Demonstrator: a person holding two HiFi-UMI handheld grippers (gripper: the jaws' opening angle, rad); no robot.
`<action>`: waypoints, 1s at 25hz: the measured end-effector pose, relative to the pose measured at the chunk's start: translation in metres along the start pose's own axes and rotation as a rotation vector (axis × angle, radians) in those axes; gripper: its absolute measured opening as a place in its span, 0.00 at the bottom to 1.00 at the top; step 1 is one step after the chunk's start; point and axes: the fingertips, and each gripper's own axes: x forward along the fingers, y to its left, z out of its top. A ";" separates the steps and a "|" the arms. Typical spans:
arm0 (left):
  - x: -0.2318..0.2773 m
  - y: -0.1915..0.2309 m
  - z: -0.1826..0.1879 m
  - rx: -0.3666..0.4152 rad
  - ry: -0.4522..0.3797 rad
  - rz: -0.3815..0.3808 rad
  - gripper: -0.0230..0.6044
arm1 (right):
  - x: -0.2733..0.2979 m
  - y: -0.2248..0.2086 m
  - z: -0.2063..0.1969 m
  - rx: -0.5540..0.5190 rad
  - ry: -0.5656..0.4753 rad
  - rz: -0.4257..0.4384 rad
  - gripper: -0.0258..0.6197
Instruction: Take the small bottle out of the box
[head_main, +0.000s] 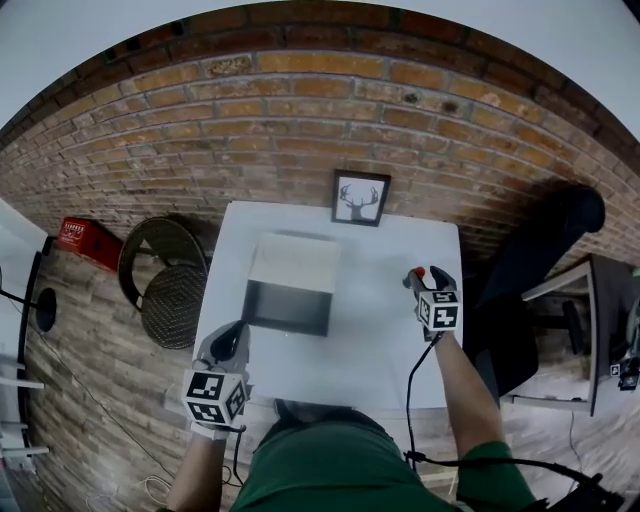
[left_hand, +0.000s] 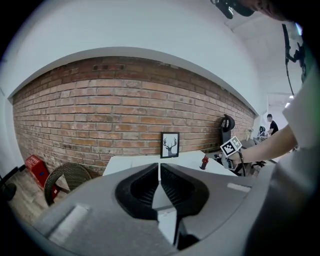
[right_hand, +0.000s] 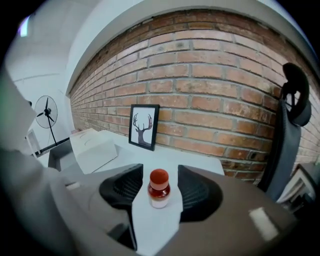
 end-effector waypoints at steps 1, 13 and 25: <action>0.001 0.000 0.002 0.002 -0.003 -0.006 0.06 | -0.006 -0.003 0.006 0.003 -0.016 -0.014 0.38; 0.018 0.013 0.043 0.014 -0.107 -0.079 0.06 | -0.109 0.006 0.086 0.129 -0.260 -0.089 0.35; 0.016 0.038 0.120 0.063 -0.281 -0.083 0.06 | -0.219 0.049 0.157 0.154 -0.482 -0.173 0.23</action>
